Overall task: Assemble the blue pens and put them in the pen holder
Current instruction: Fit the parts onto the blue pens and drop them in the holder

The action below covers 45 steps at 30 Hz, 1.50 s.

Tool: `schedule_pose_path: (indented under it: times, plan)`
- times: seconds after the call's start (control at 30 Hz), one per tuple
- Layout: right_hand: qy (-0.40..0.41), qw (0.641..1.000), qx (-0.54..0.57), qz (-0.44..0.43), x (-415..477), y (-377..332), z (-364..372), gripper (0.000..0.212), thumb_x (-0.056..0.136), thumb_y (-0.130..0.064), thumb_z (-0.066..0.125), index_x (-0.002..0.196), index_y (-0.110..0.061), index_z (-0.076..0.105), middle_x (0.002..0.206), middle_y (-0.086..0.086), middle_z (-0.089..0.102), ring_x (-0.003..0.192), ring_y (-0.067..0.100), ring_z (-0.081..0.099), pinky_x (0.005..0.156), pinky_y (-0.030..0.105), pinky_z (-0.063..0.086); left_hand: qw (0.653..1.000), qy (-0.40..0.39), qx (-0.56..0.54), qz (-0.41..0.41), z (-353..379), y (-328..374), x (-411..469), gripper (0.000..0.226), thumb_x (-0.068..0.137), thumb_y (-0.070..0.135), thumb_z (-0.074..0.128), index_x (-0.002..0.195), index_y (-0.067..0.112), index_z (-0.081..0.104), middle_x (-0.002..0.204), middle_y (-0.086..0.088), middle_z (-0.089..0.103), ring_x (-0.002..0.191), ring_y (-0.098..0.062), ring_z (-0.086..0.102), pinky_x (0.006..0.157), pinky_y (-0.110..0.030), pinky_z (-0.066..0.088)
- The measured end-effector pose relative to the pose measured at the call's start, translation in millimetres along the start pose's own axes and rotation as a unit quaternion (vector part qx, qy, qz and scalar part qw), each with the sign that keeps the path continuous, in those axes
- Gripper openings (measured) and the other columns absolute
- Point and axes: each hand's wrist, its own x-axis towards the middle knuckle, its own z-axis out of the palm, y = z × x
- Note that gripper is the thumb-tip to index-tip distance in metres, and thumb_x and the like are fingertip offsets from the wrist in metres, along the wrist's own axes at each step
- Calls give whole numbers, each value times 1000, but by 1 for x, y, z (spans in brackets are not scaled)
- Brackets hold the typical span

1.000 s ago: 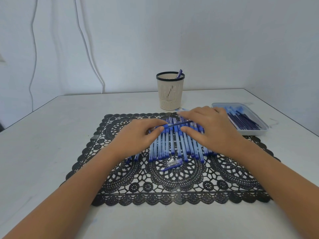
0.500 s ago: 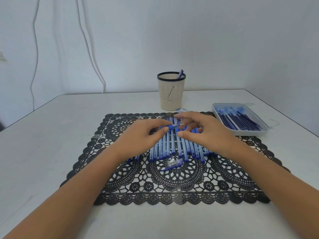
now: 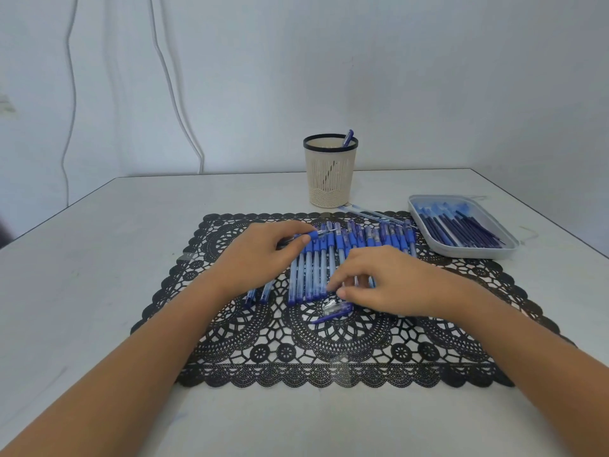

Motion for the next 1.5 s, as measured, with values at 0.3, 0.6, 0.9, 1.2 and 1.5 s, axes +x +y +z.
schedule_pose_path:
  times: [0.3,0.6,0.9,1.2,1.5]
  plan:
    - [1,996,-85,-29,0,-10,5,22,92,-37,49,105,-31,67,99,-10,51,82,1,48,86,28,42,1000,-4,10,12,1,0,1,28,93,35,47,117,30,61,73,17,62,65,3,55,64,-17,41]
    - [-50,996,-78,-11,0,-14,4,12,91,-33,52,98,-30,61,94,-15,45,82,-1,46,84,21,40,1000,-8,12,14,1,5,0,28,94,32,47,118,29,61,59,25,51,58,11,49,55,-8,32]
    - [4,1000,-17,-7,-2,-14,3,4,89,-21,57,92,-21,59,86,-13,58,81,0,55,75,12,45,1000,-5,-10,15,1,6,-1,28,94,31,48,117,26,62,57,29,51,59,14,49,55,-7,32]
    - [245,950,187,44,-3,2,-17,23,88,-15,58,87,-37,64,81,-14,63,71,-6,55,66,5,43,999,-4,-45,-11,1,6,-1,27,93,36,46,116,31,60,80,2,67,76,-12,61,72,-23,46]
    - [299,902,303,70,5,5,-9,14,83,-16,67,82,-30,65,87,-4,71,87,10,66,85,32,53,998,-9,-69,3,2,12,-1,26,93,36,46,115,32,60,81,-10,67,78,-27,62,69,-27,44]
